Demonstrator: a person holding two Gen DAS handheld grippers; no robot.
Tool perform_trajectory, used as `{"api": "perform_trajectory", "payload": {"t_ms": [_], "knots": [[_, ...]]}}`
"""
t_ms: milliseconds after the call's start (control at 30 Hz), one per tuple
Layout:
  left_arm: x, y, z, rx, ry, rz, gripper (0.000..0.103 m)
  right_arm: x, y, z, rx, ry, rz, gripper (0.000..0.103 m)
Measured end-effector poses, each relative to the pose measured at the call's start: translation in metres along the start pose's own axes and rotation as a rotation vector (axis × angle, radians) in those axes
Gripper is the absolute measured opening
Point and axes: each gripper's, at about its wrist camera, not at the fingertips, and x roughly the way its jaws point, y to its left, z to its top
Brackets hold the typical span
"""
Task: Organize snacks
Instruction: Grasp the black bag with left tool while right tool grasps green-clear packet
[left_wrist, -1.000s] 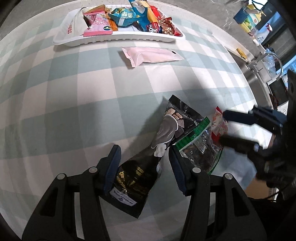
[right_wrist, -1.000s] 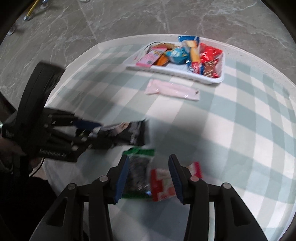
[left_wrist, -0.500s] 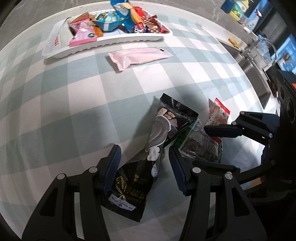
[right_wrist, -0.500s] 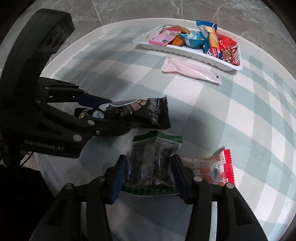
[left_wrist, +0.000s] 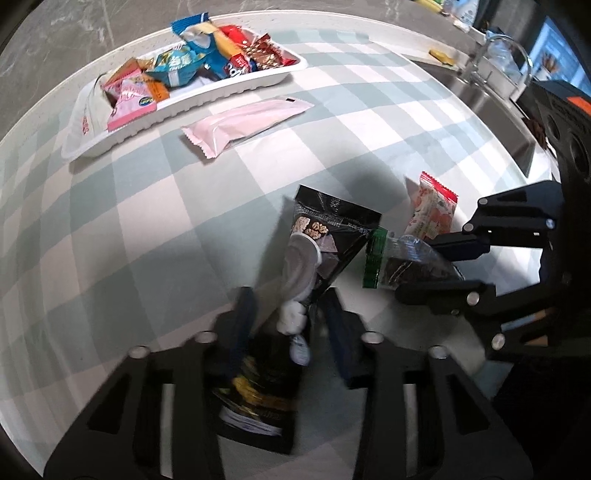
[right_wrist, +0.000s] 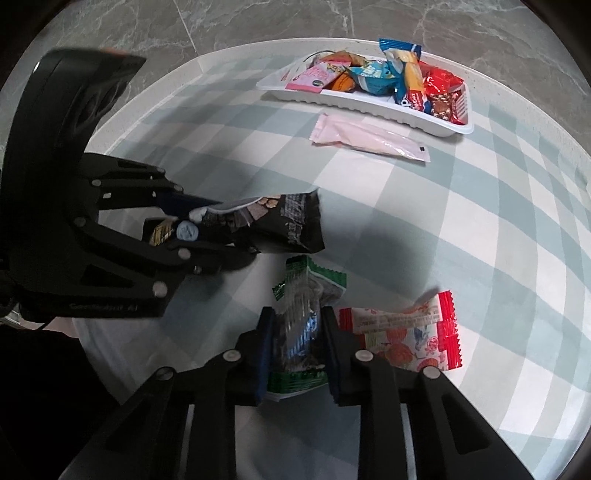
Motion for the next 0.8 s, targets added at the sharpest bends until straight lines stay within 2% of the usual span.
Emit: {"api": "perform_trajectory", "payload": {"t_ms": [133,367,800], "knots": [[-0.001,0.004,-0.001,-0.006,-0.008,-0.013,0.020,-0.005,-0.008,0.000,0.049,-0.014,0.042,0.025],[-0.008,0.009,-0.003,-0.032,-0.024,-0.042,0.019,-0.020,-0.023,0.005,0.147,-0.066,0.123,0.025],[-0.029,0.013,0.005,-0.051,-0.081,-0.048,0.018,-0.039,-0.042,0.014,0.242,-0.129,0.178,0.025]]}}
